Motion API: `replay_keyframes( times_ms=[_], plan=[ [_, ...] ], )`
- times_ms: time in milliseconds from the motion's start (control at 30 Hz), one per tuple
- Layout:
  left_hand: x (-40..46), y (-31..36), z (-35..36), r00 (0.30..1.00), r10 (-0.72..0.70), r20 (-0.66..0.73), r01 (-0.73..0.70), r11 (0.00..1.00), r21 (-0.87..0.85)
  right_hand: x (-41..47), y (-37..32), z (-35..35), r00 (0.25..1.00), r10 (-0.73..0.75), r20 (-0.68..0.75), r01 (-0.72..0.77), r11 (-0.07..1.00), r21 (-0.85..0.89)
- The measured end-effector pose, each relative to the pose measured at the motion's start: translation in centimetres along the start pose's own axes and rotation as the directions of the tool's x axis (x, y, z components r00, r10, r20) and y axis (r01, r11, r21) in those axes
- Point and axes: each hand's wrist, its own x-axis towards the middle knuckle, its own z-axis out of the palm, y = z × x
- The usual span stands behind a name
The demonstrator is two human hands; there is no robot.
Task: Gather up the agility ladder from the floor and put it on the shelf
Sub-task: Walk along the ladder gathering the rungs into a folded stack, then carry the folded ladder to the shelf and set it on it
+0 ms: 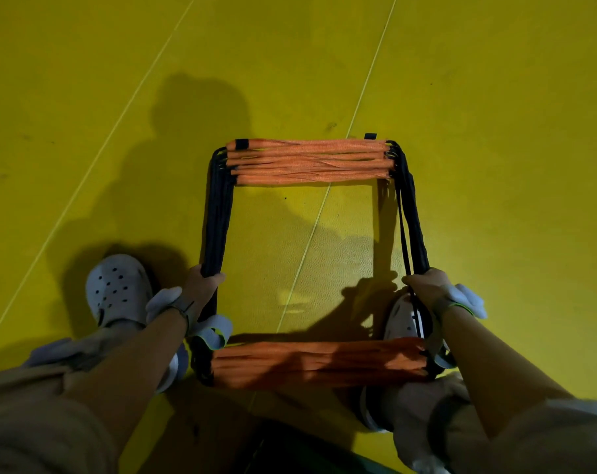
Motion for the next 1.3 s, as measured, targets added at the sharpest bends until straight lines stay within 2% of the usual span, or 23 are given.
replay_keyframes(
  times_ms=[100, 200, 333, 467, 600, 700, 867, 1000, 1300],
  plan=[
    [-1.1, -1.3, -0.2, 0.99, -0.124, 0.061, 0.125, 0.992, -0.015, -0.4, 0.8, 0.0, 0.996, 0.048, 0.073, -0.055, 0.994, 0.094],
    [-1.7, -2.3, -0.3, 0.987, -0.128, 0.099, 0.125, 0.992, 0.031, -0.9, 2.0, 0.1, 0.982, 0.056, 0.178, -0.084, 0.984, 0.156],
    [-2.5, -1.8, -0.5, 0.992, -0.107, 0.061, 0.106, 0.994, 0.015, -1.9, 2.8, -0.2, 0.996, 0.037, 0.08, -0.047, 0.991, 0.126],
    [-3.0, -0.4, -0.7, 0.992, -0.098, -0.085, 0.102, 0.994, 0.041, -2.6, 2.3, -0.1, 0.999, 0.019, 0.044, -0.022, 0.998, 0.063],
    [-3.7, 0.5, -1.5, 0.982, -0.006, -0.186, 0.016, 0.998, 0.055, -3.5, 1.7, -0.6, 0.996, -0.021, -0.084, 0.026, 0.998, 0.063],
    [-4.7, 1.5, -2.5, 0.975, 0.038, -0.221, -0.022, 0.997, 0.077, -4.3, 0.7, -1.4, 0.99, -0.048, -0.129, 0.059, 0.995, 0.083],
    [-7.9, 6.5, -4.7, 0.95, 0.088, -0.299, -0.075, 0.996, 0.057, -6.9, -2.1, -4.8, 0.973, -0.11, -0.204, 0.135, 0.984, 0.115],
    [-11.6, 10.6, -6.8, 0.924, 0.182, -0.336, -0.185, 0.982, 0.022, -9.4, -3.7, -8.1, 0.952, -0.18, -0.246, 0.225, 0.96, 0.167],
    [-22.6, 17.0, -10.4, 0.809, 0.407, -0.424, -0.449, 0.894, 0.002, -17.6, -5.7, -16.2, 0.873, -0.305, -0.381, 0.426, 0.856, 0.291]
  ],
)
